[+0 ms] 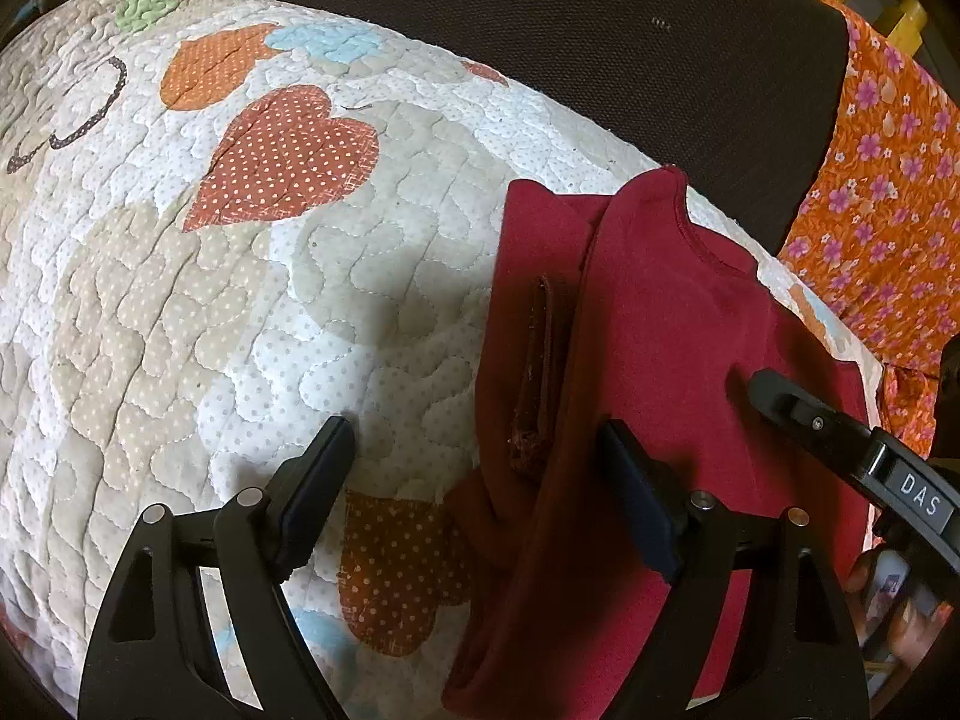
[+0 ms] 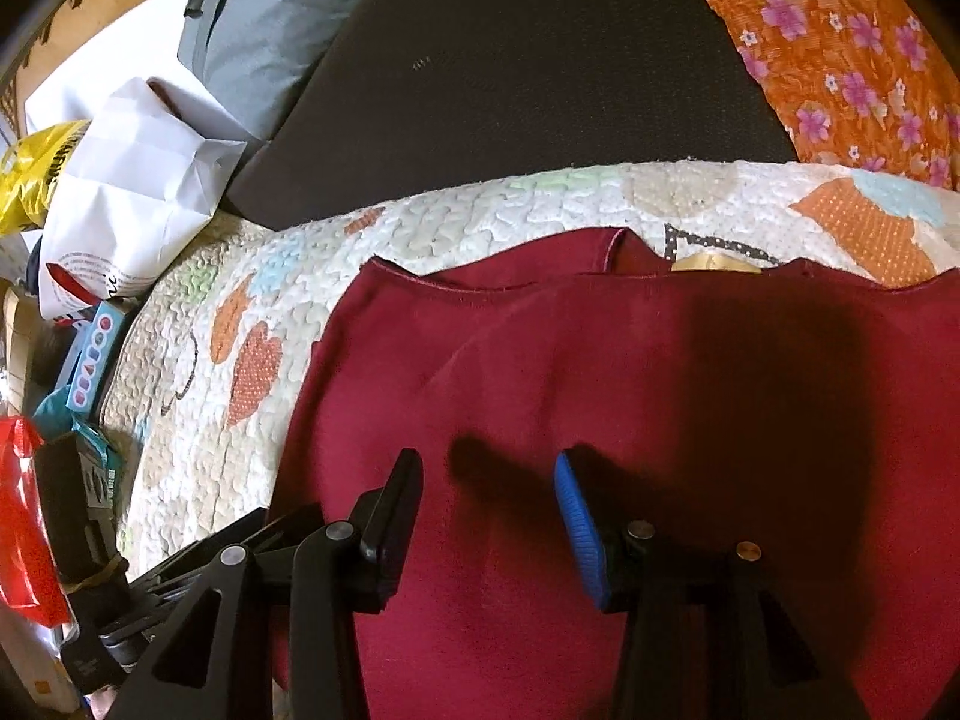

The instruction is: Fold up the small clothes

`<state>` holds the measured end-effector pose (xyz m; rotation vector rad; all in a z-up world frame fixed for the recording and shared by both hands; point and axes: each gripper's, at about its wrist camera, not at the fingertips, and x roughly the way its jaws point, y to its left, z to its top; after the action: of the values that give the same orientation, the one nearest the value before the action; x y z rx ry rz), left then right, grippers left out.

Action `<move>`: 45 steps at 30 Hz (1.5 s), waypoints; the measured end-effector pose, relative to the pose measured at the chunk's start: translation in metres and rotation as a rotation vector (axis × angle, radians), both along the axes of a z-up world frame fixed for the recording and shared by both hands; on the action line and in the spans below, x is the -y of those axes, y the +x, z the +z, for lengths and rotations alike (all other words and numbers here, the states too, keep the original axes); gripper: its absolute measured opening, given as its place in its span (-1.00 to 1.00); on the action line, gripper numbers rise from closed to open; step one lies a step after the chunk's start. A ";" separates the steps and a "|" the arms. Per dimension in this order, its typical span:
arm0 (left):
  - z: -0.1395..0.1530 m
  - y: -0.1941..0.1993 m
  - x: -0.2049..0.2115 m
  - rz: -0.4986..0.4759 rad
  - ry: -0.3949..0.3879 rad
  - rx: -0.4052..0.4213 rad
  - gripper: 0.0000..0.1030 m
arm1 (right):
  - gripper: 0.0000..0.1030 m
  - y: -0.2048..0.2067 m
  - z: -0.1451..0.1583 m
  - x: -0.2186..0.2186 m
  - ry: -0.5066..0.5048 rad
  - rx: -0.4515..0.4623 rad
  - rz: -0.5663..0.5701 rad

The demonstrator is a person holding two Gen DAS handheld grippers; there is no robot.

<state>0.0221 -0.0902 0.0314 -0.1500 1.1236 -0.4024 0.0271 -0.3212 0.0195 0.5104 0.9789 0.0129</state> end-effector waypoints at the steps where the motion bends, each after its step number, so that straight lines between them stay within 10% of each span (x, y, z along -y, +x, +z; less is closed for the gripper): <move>1: 0.000 0.000 -0.001 -0.001 0.000 -0.001 0.62 | -0.14 0.000 0.000 -0.001 -0.003 0.001 0.002; 16: -0.003 0.006 0.000 -0.001 -0.035 0.021 0.68 | -0.14 0.001 0.002 -0.006 0.021 0.008 0.024; 20: -0.001 0.002 0.012 -0.099 -0.138 0.017 -0.22 | -0.14 0.002 0.007 -0.006 0.026 0.017 0.022; 23: 0.008 -0.004 0.015 -0.130 -0.193 0.041 -0.46 | -0.14 0.003 0.013 -0.005 0.052 0.037 0.018; 34: 0.041 -0.024 0.031 -0.260 -0.267 0.174 -0.47 | 0.18 0.039 0.044 -0.022 0.160 0.053 0.103; 45: 0.037 -0.023 0.041 -0.232 -0.226 0.173 -0.47 | 0.21 0.086 0.042 -0.085 -0.128 -0.122 0.327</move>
<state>-0.0011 -0.1314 0.0683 -0.1801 0.9259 -0.7359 0.1127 -0.2362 0.0620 0.2316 1.1661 0.2134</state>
